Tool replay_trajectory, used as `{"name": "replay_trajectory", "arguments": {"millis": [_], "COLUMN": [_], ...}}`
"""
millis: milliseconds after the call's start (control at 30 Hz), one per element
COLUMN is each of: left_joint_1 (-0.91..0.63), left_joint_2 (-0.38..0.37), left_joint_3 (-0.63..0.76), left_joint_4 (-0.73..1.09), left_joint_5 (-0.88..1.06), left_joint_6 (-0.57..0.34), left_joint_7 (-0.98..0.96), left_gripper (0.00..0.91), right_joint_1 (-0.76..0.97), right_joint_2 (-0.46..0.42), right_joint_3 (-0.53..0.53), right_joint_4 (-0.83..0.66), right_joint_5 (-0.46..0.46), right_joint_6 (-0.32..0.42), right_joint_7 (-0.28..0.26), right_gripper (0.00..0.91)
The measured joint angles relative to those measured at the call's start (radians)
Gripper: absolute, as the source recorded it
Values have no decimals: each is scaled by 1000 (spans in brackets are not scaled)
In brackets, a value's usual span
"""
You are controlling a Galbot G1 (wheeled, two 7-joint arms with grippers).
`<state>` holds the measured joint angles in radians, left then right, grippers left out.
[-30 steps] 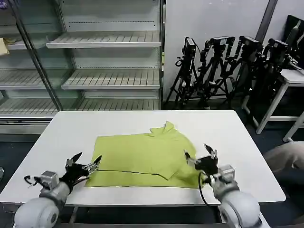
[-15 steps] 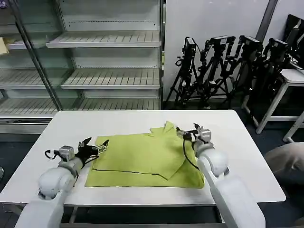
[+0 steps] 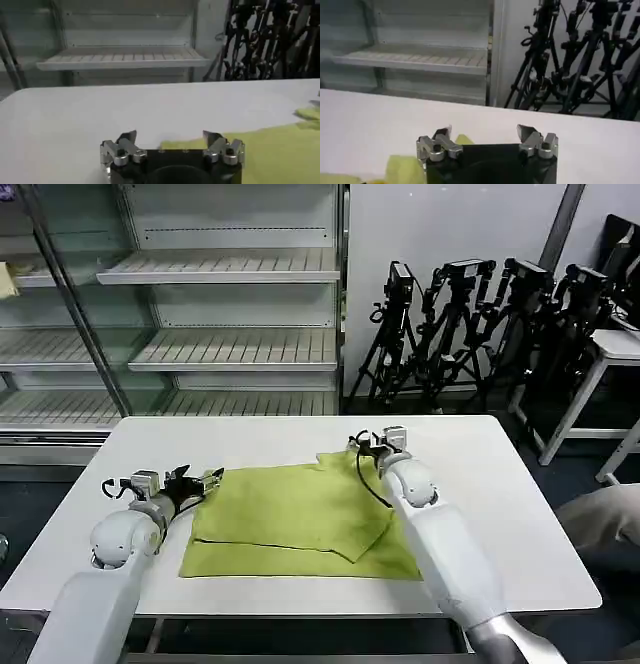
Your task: Fold and organize the clothes.
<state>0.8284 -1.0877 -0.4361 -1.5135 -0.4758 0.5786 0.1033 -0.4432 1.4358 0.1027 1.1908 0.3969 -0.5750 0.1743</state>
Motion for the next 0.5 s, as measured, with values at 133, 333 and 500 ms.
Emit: {"name": "replay_trajectory", "arguments": {"millis": [133,333,500], "left_joint_1": [-18,-27,-22], "left_joint_2": [-1,8,10], "left_joint_3": [0,3,1], "left_joint_4": [29,42,47], "left_joint_5": [4,6,9], "left_joint_6": [0,0,0], "left_joint_7": [2,8,9], "left_gripper": [907,907,20], "right_joint_1": [17,38,51], "right_joint_2": [20,46,60], "right_joint_3": [0,8,16], "right_joint_4": [-44,-93,-124], "right_joint_5": [-4,2,10], "right_joint_6": [0,-1,-1], "right_joint_7": [-1,-7,-13], "right_gripper": [907,705,0]}}
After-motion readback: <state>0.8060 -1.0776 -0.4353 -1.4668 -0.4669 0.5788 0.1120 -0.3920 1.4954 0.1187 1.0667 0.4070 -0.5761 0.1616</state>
